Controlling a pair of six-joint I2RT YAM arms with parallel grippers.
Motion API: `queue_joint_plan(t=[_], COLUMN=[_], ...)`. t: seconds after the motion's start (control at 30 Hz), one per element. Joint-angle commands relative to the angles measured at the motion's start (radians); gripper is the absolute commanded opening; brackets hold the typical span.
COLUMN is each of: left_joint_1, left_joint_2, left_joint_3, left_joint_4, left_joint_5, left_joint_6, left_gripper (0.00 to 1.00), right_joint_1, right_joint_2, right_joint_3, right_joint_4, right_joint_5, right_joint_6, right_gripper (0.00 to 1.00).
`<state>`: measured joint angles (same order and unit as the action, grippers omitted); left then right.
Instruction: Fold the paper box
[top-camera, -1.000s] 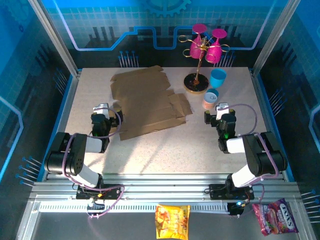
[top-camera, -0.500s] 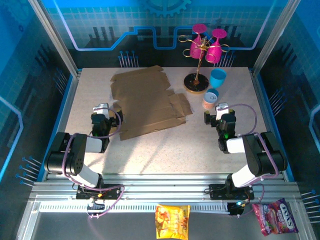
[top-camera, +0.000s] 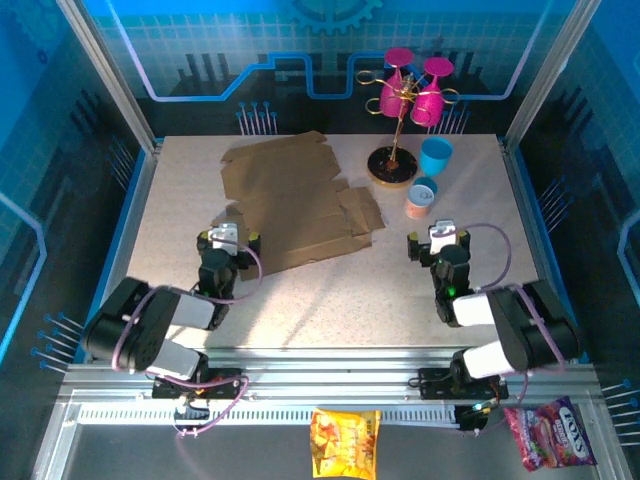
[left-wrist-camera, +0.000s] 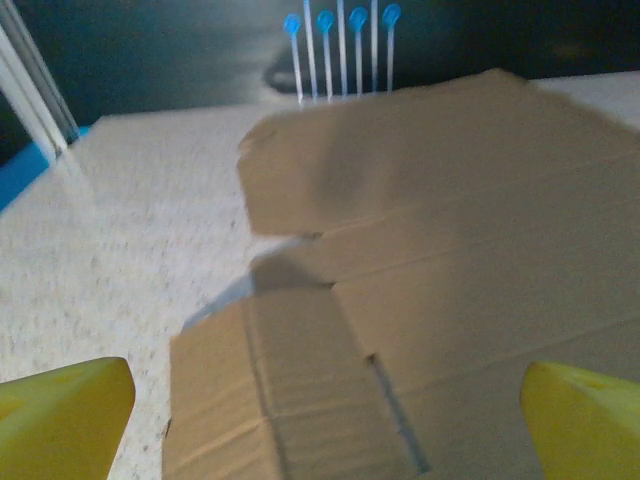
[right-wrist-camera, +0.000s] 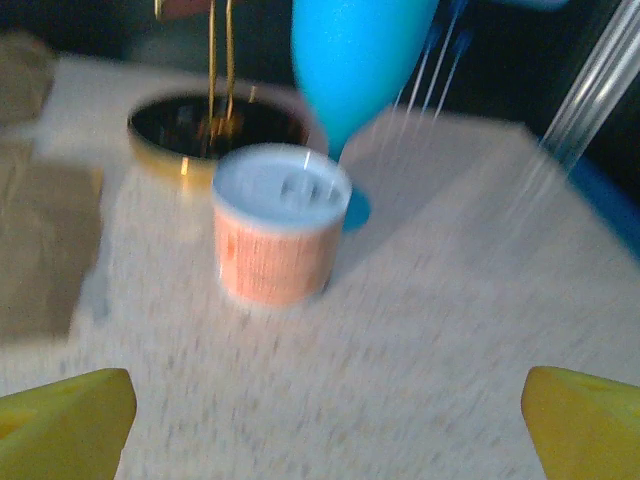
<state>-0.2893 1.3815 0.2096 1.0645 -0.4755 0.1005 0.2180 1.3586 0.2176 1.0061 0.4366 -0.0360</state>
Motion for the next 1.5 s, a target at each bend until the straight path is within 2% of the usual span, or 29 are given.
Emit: queue_joint_plan(t=[0.0, 0.03, 0.07, 0.1, 0.13, 0.17, 0.2, 0.23, 0.27, 0.3, 0.33, 0.37, 0.43, 0.47, 0.53, 0.63, 0.7, 0.77, 0.93, 1.23, 1.33, 1.47], left_joint_1=[-0.024, -0.024, -0.020, 0.004, 0.033, 0.075, 0.135, 0.195, 0.221, 0.223, 0.224, 0.223, 0.225, 0.232, 0.255, 0.288, 0.312, 0.331, 0.339, 0.366, 0.366, 0.368], left_joint_2=[-0.241, -0.289, -0.327, -0.337, -0.336, -0.323, -0.307, -0.281, -0.254, -0.228, -0.203, -0.189, -0.191, -0.198, -0.200, -0.184, -0.179, -0.171, -0.124, 0.009, 0.033, 0.050], left_joint_3=[0.148, 0.241, 0.378, 0.528, 0.646, 0.712, 0.712, 0.703, 0.709, 0.723, 0.741, 0.757, 0.732, 0.704, 0.651, 0.601, 0.551, 0.460, 0.327, 0.287, 0.274, 0.257], left_joint_4=[-0.310, -0.529, -0.858, -1.161, -1.436, -1.518, -1.483, -1.462, -1.510, -1.578, -1.667, -1.746, -1.809, -1.812, -1.817, -1.815, -1.729, -1.541, -1.211, -0.953, -0.906, -0.880], left_joint_5=[-0.208, -0.260, -0.299, -0.260, -0.186, -0.069, 0.125, 0.320, 0.413, 0.448, 0.483, 0.506, 0.560, 0.599, 0.657, 0.654, 0.676, 0.728, 0.713, 0.680, 0.678, 0.670], left_joint_6=[-0.047, -0.162, -0.379, -0.613, -0.811, -0.925, -0.948, -1.010, -1.080, -1.120, -1.134, -1.132, -1.119, -1.110, -1.093, -1.079, -1.133, -1.229, -1.388, -1.405, -1.407, -1.404], left_gripper=[0.99, 0.99, 0.99, 0.99, 0.99, 0.99, 0.99, 0.90, 0.79, 0.73, 0.64, 0.57, 0.49, 0.48, 0.48, 0.49, 0.50, 0.50, 0.54, 0.55, 0.51, 0.35], right_joint_1=[0.037, 0.060, 0.083, 0.091, 0.087, 0.066, 0.036, -0.007, -0.038, -0.032, 0.012, 0.070, 0.165, 0.216, 0.303, 0.359, 0.356, 0.348, 0.336, 0.325, 0.321, 0.320], right_joint_2=[-0.208, -0.263, -0.302, -0.332, -0.357, -0.377, -0.372, -0.355, -0.334, -0.310, -0.280, -0.256, -0.225, -0.205, -0.160, -0.088, -0.057, -0.039, 0.009, 0.045, 0.051, 0.060], right_joint_3=[0.130, 0.215, 0.322, 0.436, 0.549, 0.685, 0.748, 0.773, 0.790, 0.819, 0.856, 0.873, 0.854, 0.830, 0.776, 0.713, 0.685, 0.630, 0.535, 0.435, 0.418, 0.394], right_joint_4=[-0.076, -0.174, -0.305, -0.477, -0.756, -1.077, -1.209, -1.272, -1.305, -1.365, -1.453, -1.511, -1.509, -1.487, -1.414, -1.300, -1.216, -1.096, -0.871, -0.686, -0.668, -0.638], right_joint_5=[0.198, 0.210, 0.254, 0.290, 0.280, 0.213, 0.164, 0.040, -0.125, -0.192, -0.191, -0.181, -0.259, -0.308, -0.371, -0.439, -0.480, -0.520, -0.574, -0.612, -0.615, -0.616], right_joint_6=[-0.064, -0.080, -0.034, 0.085, 0.287, 0.499, 0.640, 0.728, 0.749, 0.770, 0.804, 0.834, 0.888, 0.935, 1.022, 1.136, 1.185, 1.235, 1.377, 1.495, 1.514, 1.556], right_gripper=[1.00, 1.00, 1.00, 1.00, 1.00, 1.00, 1.00, 1.00, 1.00, 0.99, 0.93, 0.83, 0.61, 0.54, 0.52, 0.49, 0.48, 0.48, 0.48, 0.49, 0.49, 0.48])
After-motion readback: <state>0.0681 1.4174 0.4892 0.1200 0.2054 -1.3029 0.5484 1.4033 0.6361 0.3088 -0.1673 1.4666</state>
